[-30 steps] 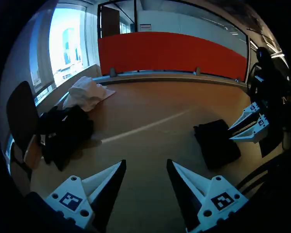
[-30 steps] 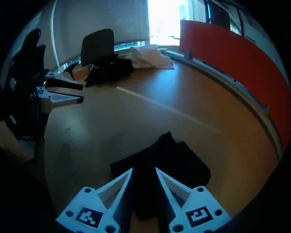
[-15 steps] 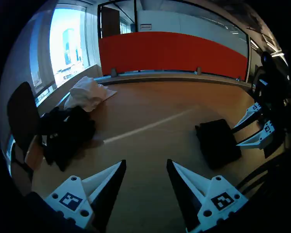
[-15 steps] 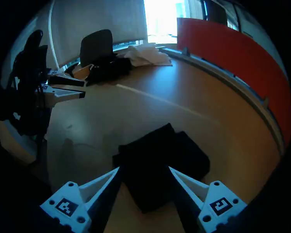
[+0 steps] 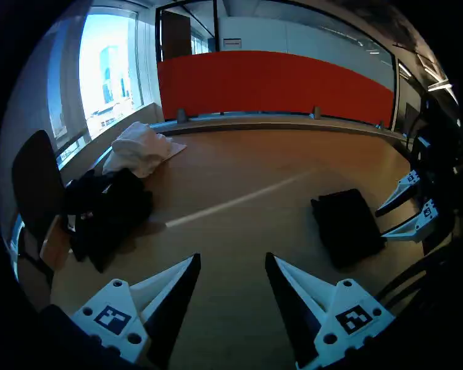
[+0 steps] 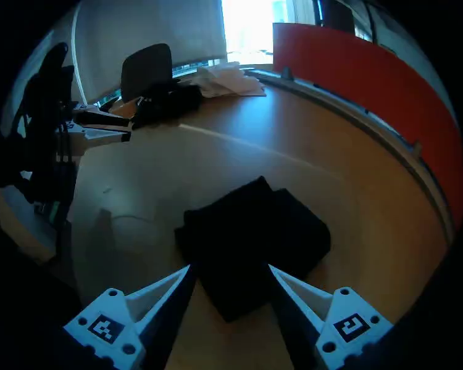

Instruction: Fold towel

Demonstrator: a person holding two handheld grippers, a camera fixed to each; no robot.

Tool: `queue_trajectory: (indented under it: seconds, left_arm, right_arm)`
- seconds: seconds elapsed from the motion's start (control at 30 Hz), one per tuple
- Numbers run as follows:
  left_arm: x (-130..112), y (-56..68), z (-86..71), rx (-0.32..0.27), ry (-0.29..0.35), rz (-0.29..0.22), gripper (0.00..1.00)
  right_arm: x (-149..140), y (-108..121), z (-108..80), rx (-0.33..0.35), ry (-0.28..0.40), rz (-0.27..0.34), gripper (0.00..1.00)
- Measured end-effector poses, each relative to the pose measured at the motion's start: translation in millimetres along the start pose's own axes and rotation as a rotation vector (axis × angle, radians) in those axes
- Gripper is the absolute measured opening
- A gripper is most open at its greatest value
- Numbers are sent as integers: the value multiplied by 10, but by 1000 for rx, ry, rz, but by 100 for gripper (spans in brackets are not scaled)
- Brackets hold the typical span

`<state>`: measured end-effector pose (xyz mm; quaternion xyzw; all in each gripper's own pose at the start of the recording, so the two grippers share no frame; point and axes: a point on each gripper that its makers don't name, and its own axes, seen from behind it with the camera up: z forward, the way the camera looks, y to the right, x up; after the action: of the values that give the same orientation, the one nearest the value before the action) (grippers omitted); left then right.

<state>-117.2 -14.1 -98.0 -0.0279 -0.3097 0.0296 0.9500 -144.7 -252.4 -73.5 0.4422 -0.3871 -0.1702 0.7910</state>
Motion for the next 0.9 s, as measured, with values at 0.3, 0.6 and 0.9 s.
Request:
queue_trajectory:
  seconds: [0.3,0.6,0.9]
  left_arm:
    - [-17,10,-5,-1,-2,2,77]
    - [-33,16,-7,-3,-5,3,77]
    - [-41,36,5,-6,-6,4,77]
  right_arm:
    - [-317,26,15,-20,-45,15,78]
    - [-573,58,24,-38,-83,37,78]
    - [-700,84,46,-58,-102,53,71]
